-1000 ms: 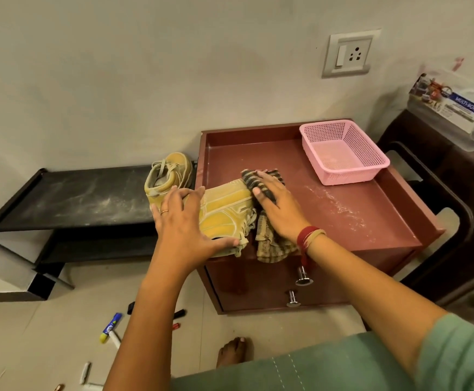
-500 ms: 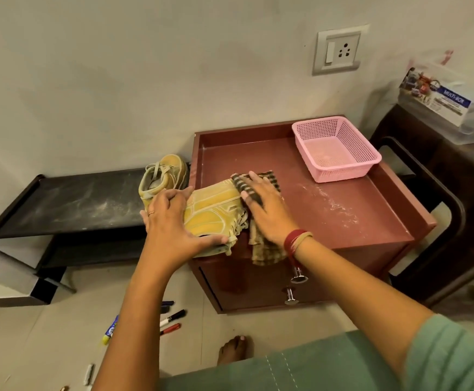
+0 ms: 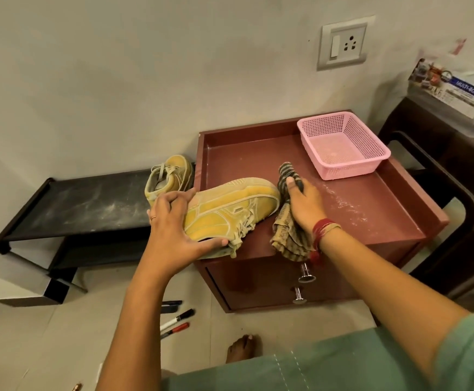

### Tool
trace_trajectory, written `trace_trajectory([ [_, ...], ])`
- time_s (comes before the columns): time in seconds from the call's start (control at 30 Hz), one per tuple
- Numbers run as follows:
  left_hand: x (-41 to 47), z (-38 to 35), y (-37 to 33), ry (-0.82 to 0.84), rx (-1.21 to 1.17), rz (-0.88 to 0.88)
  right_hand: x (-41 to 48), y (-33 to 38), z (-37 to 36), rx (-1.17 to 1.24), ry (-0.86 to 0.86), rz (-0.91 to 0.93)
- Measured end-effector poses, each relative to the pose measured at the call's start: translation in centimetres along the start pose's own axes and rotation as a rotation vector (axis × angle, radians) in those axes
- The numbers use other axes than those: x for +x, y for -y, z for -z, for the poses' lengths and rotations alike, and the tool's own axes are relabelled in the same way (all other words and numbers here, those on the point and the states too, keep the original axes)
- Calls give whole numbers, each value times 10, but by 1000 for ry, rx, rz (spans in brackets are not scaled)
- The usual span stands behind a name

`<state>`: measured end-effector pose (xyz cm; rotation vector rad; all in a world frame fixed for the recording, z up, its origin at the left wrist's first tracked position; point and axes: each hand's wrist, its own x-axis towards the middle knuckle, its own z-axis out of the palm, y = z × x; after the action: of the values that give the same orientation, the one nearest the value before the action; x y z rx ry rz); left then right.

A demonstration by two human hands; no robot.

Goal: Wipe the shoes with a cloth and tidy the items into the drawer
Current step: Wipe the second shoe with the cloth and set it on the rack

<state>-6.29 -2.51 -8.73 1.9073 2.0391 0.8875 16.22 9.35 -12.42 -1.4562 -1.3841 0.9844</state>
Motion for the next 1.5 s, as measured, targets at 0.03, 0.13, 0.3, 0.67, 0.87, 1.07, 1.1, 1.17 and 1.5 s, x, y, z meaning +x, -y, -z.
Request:
trace_trajectory([
  [0.03, -1, -1, 0, -9, -8, 2, -2, 5, -3, 5, -59, 34],
  [0.13, -5, -4, 0, -29, -10, 11, -19, 20, -18, -69, 66, 256],
  [0.3, -8, -6, 3, -57, -55, 57, -19, 5, -36, -166, 222, 201],
  [0.67, -16, -12, 10, -88, -109, 56, -11, -18, -15, -84, 234, 137],
  [0.87, -15, -12, 7, -78, -106, 76, -16, -24, -16, -146, 270, 210],
  [1.07, -16, -11, 10, -51, -104, 75, 1, -7, 9, -2, 8, -59],
  [1.1, -16, -11, 11, -53, -103, 75, -4, 2, 7, 36, -63, -21],
  [1.17, -17, -11, 12, -59, -100, 62, -17, 17, -1, 31, -42, 132],
  [1.5, -15, -10, 16, -74, -153, 36, -19, -9, -26, -110, 248, 45],
])
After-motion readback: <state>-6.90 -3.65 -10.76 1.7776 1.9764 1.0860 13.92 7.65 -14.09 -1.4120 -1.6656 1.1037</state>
